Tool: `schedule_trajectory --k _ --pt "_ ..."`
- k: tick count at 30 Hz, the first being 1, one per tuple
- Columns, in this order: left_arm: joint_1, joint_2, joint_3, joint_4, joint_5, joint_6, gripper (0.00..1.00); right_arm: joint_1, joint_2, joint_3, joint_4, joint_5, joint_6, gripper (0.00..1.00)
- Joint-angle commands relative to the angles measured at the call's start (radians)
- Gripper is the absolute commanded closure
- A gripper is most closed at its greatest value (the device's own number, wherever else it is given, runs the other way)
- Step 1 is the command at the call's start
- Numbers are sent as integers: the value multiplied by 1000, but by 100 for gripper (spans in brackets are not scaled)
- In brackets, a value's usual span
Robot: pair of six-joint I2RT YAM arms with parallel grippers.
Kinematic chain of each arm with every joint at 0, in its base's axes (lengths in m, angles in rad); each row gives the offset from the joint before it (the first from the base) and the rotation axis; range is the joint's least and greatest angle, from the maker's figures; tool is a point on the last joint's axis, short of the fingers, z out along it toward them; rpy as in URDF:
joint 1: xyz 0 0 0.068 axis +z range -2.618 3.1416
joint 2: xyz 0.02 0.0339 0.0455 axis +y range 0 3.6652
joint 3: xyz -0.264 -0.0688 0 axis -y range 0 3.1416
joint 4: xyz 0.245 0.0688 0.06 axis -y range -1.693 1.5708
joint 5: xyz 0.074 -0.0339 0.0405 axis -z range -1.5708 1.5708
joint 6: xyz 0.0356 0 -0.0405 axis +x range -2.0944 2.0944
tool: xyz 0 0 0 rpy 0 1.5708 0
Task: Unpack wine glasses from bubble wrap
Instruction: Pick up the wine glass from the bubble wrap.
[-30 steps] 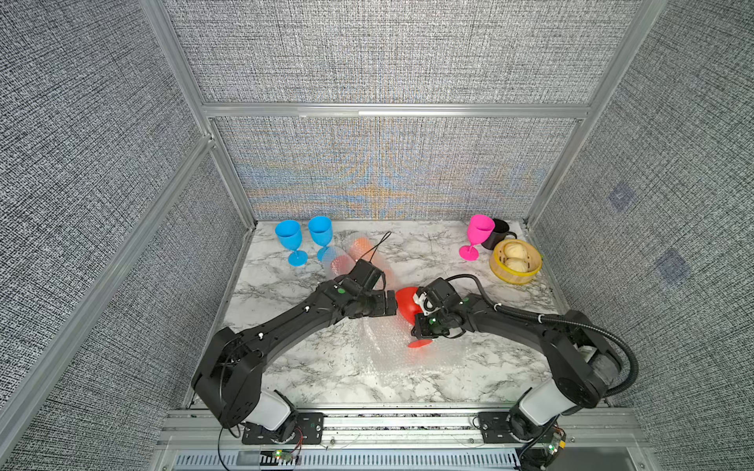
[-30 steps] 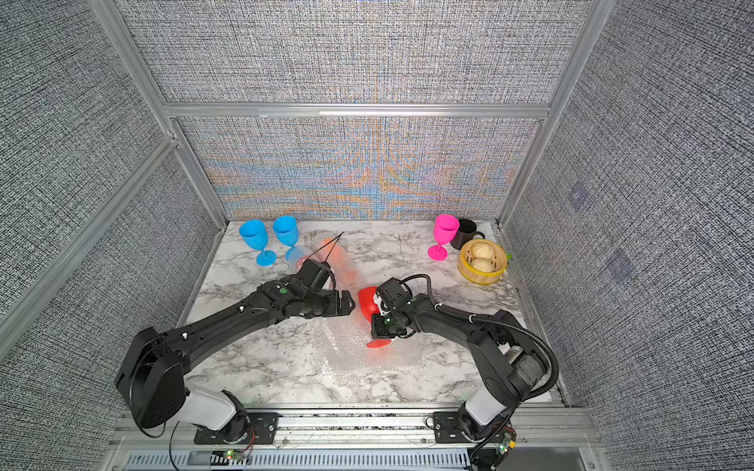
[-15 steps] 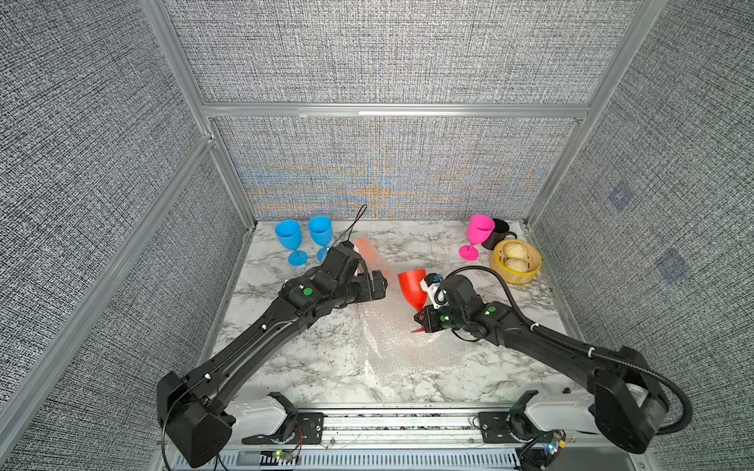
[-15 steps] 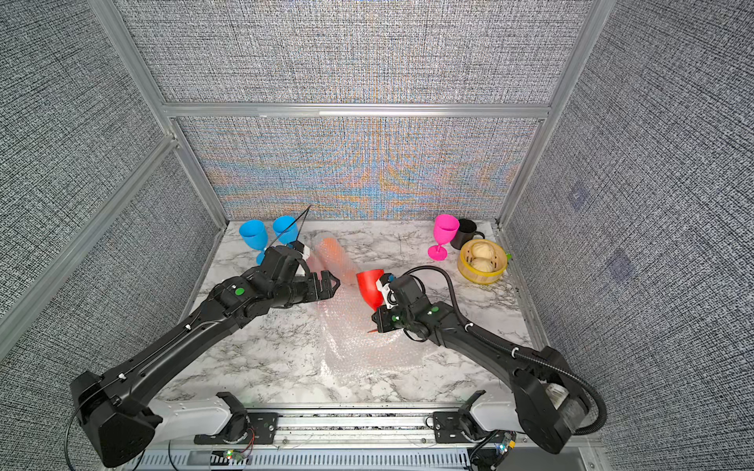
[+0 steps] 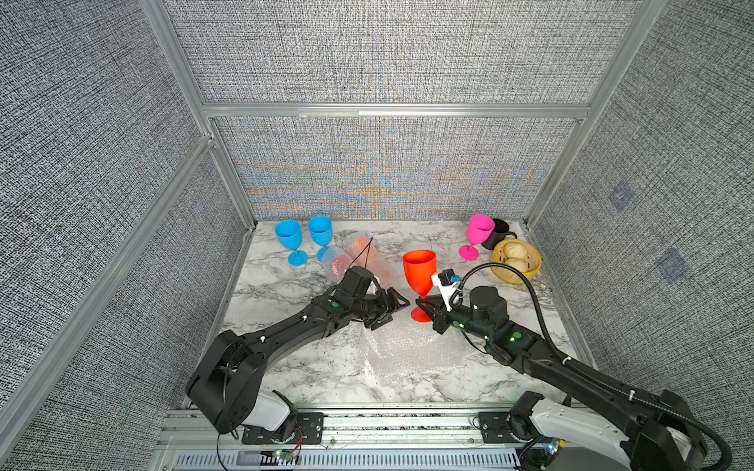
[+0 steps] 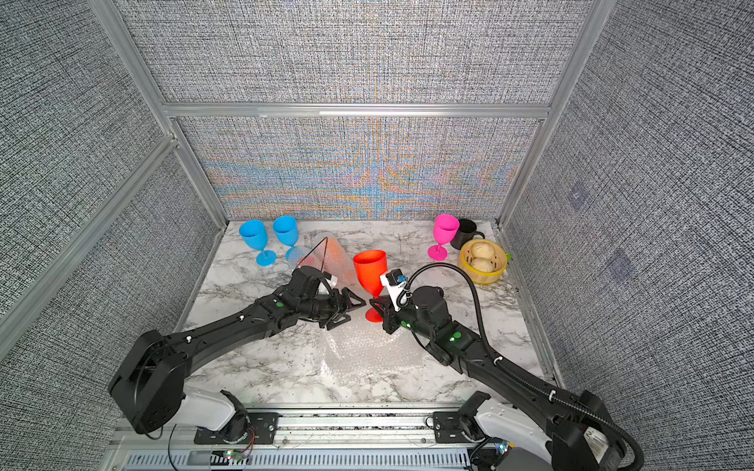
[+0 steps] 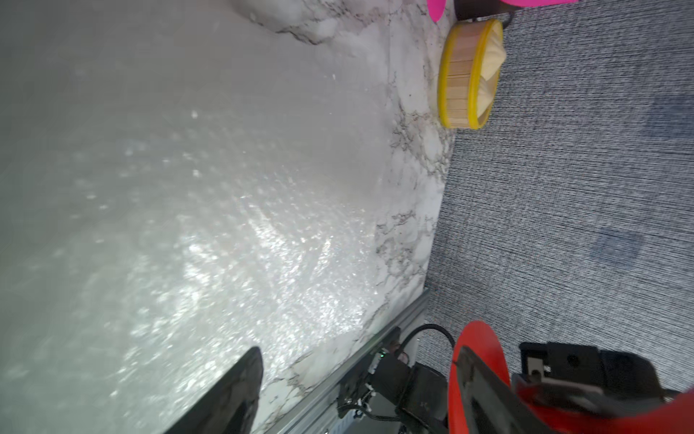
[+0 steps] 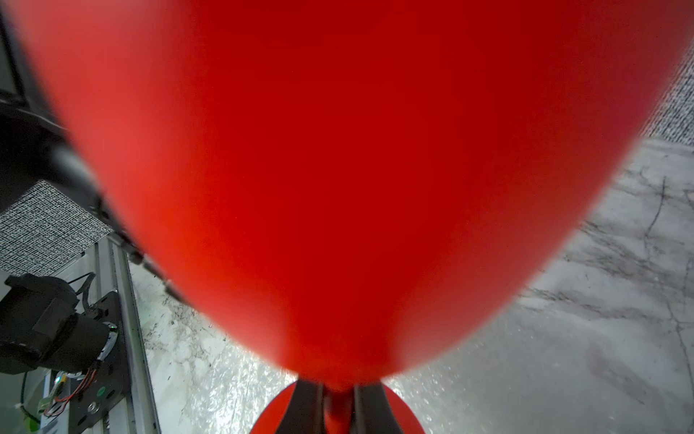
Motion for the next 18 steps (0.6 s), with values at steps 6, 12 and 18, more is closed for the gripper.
schedule_trajectory --k 6,12,18 --pt "0 67 -91 504 122 -223 43 5 -14 -24 114 -5 -4 100" --pt "0 93 -119 633 136 -285 55 3 2 -41 149 15 4 100" --pt "-2 135 -127 754 175 -357 67 5 4 -62 204 41 -12 100"
